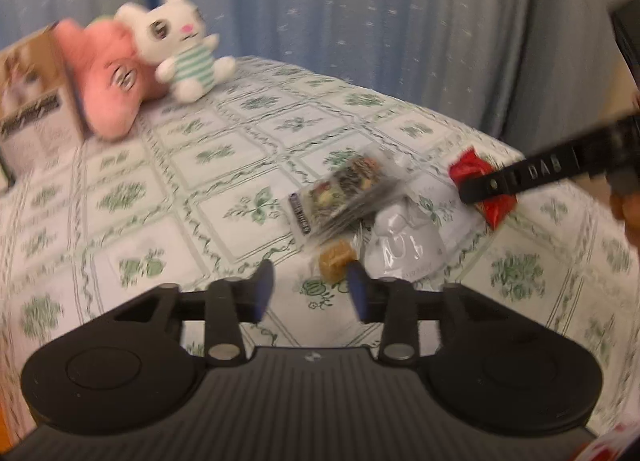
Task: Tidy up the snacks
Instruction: 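Grasp a small brown candy with the left tool while the right tool grasps a red packet, then carry the brown candy and red packet over the orange tray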
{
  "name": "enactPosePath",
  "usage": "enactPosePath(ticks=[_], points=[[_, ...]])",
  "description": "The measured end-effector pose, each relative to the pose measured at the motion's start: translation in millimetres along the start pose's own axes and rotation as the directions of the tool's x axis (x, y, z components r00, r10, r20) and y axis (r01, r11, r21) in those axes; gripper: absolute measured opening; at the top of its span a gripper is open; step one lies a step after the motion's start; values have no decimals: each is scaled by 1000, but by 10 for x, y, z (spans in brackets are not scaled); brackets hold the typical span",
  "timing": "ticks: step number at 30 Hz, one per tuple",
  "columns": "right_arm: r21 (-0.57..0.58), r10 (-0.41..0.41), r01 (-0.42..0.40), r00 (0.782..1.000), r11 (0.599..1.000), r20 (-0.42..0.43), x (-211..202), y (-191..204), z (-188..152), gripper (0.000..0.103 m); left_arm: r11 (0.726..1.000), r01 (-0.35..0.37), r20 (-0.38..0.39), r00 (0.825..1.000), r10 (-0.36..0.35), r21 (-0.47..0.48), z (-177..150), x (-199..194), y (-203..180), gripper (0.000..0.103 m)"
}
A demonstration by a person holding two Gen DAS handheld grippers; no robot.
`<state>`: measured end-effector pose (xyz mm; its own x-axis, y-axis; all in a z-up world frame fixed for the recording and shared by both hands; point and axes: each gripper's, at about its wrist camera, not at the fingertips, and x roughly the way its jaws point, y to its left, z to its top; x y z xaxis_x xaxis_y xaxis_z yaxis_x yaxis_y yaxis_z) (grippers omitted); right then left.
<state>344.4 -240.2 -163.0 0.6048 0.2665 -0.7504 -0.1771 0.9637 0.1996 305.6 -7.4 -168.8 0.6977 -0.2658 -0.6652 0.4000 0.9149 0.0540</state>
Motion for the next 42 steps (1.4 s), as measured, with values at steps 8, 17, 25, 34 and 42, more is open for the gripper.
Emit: enactPosePath(ticks=[8,17,25,34,42], points=[[3,-2,2,1000,1000,1,5,-5,8,29,995,24,15,1000,-26,94,22,76,-95,38],[2,-3,3,1000,1000,-1,13,4,0,29,996,23,-12,1000,-22,91,32,-1,-143,10],[40,1,-1,1000,999,-2,2,-12,9,29,1000,20,-1,1000,-20,-19,90,-214,-76,10],[28,25,-27,997,999,66,-308,186,-14,27,993,0,-2,1000,0,-120,59,-533,-44,10],[13,93,-95,988,995,122,-772,507,-167,27,983,-32,24,999,37,-180,14,-1042,-28,10]])
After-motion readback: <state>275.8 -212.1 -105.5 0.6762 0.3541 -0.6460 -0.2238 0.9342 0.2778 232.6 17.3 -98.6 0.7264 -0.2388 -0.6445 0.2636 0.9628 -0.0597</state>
